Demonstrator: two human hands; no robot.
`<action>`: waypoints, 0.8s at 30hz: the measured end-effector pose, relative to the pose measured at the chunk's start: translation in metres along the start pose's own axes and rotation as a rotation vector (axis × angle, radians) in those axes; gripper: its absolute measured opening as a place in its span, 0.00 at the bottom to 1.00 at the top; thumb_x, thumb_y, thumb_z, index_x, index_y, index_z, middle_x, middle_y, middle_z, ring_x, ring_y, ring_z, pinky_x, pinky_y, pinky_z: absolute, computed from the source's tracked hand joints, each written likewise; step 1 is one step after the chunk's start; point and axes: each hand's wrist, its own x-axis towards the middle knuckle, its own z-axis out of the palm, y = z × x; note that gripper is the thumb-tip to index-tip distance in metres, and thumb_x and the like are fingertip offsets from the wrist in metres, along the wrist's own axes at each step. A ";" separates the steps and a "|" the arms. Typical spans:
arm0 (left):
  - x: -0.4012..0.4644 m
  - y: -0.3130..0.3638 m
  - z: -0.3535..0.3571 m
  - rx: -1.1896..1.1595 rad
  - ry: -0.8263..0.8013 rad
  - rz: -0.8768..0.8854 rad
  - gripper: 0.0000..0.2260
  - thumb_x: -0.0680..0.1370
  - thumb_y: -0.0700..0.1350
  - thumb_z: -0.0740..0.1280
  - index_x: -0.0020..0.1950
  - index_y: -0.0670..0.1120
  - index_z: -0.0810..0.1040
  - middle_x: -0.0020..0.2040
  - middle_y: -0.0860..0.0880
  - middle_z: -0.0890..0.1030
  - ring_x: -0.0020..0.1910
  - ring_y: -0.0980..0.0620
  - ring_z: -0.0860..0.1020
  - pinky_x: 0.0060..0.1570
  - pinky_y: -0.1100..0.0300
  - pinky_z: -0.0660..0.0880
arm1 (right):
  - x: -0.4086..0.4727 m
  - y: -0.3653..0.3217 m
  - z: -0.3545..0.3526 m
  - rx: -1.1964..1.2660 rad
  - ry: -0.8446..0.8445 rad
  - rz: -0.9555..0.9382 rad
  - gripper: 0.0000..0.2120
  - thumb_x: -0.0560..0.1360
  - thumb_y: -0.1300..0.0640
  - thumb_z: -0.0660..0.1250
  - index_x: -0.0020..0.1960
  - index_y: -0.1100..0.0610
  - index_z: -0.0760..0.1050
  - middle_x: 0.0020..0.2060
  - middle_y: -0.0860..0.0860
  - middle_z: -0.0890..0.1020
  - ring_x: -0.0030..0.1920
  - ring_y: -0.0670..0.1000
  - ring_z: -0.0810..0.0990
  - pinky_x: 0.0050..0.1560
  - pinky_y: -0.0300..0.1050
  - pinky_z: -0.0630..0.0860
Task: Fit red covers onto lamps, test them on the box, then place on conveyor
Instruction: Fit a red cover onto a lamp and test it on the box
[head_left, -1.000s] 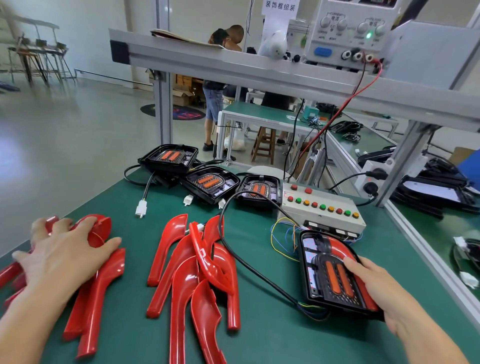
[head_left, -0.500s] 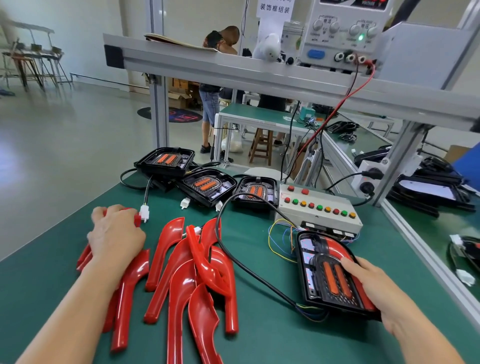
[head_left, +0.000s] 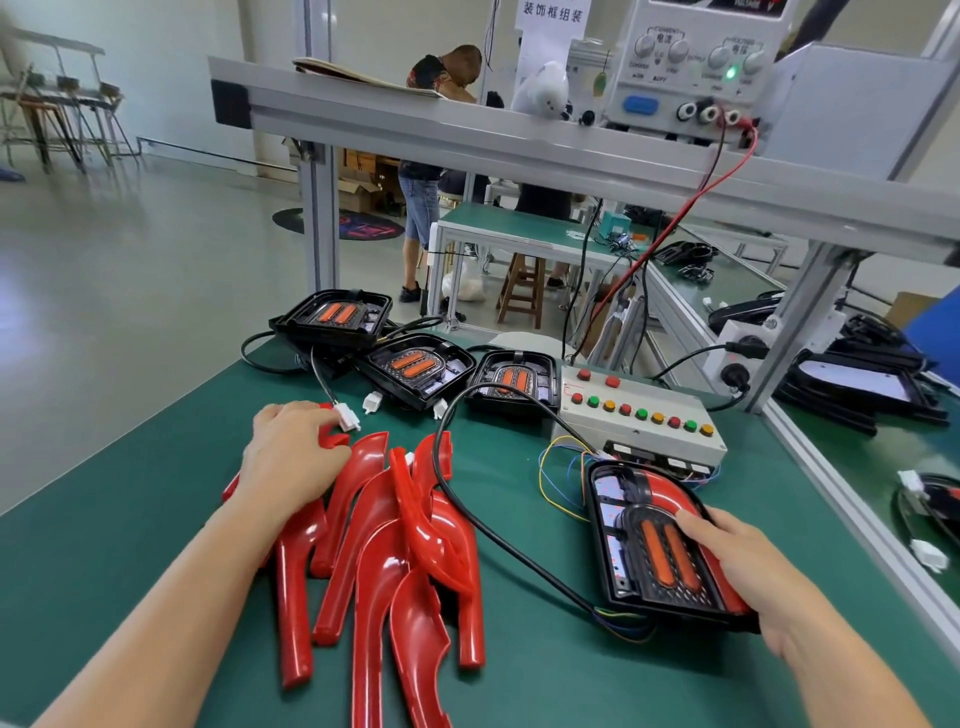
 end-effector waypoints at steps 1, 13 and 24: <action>-0.002 -0.004 -0.002 -0.005 -0.005 0.017 0.16 0.73 0.43 0.69 0.61 0.53 0.79 0.68 0.50 0.73 0.70 0.43 0.60 0.66 0.46 0.62 | 0.000 0.000 0.000 -0.029 0.016 -0.004 0.06 0.80 0.53 0.64 0.55 0.53 0.76 0.38 0.54 0.86 0.33 0.54 0.85 0.28 0.41 0.77; -0.013 -0.014 -0.010 -0.012 -0.052 0.180 0.19 0.78 0.39 0.62 0.68 0.49 0.73 0.72 0.49 0.68 0.70 0.47 0.61 0.68 0.56 0.58 | -0.029 -0.050 0.069 -0.889 0.251 -0.532 0.27 0.78 0.45 0.61 0.75 0.52 0.63 0.70 0.53 0.71 0.68 0.56 0.68 0.65 0.50 0.64; -0.018 -0.026 -0.030 -0.282 0.060 0.097 0.18 0.79 0.36 0.60 0.69 0.45 0.73 0.72 0.47 0.68 0.72 0.50 0.63 0.68 0.63 0.55 | -0.075 -0.046 0.210 -1.035 -0.320 -1.124 0.29 0.79 0.39 0.56 0.77 0.44 0.54 0.77 0.45 0.56 0.77 0.47 0.48 0.74 0.59 0.35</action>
